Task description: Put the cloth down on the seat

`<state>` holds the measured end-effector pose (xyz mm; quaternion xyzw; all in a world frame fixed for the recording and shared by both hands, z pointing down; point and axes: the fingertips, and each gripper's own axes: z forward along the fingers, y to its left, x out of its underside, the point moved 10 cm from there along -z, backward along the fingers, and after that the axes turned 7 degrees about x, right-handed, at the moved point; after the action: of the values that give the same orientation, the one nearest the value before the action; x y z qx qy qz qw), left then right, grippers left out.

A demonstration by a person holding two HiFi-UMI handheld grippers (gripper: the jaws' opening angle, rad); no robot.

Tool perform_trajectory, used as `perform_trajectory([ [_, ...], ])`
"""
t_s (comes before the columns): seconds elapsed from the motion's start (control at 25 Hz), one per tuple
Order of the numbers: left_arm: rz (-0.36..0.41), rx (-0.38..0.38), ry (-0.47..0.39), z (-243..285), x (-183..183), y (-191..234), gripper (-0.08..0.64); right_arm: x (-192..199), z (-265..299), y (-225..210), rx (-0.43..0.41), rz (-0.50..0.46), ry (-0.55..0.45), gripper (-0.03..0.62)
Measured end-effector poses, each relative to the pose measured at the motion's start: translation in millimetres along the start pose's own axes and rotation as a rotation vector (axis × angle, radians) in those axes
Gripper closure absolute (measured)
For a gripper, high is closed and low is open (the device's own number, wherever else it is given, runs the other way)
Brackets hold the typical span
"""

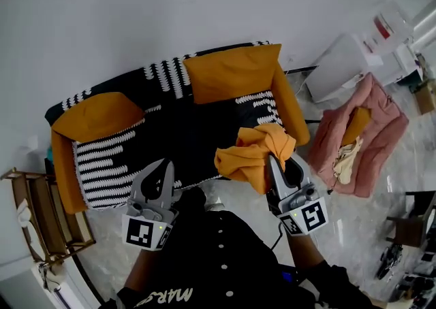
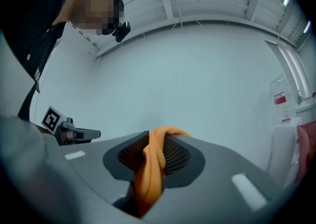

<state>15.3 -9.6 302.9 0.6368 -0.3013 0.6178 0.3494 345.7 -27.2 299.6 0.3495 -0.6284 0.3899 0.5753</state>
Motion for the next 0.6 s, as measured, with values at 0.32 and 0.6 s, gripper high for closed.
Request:
perform_trajectory([
  [0.32, -0.008, 0.007, -0.006, 33, 0, 47, 0.560, 5, 61, 0, -0.023, -0.029, 0.032, 0.483],
  [0.6, -0.025, 0.009, 0.013, 50, 2, 92, 0.560, 9, 118, 3, -0.037, -0.041, 0.053, 0.483],
])
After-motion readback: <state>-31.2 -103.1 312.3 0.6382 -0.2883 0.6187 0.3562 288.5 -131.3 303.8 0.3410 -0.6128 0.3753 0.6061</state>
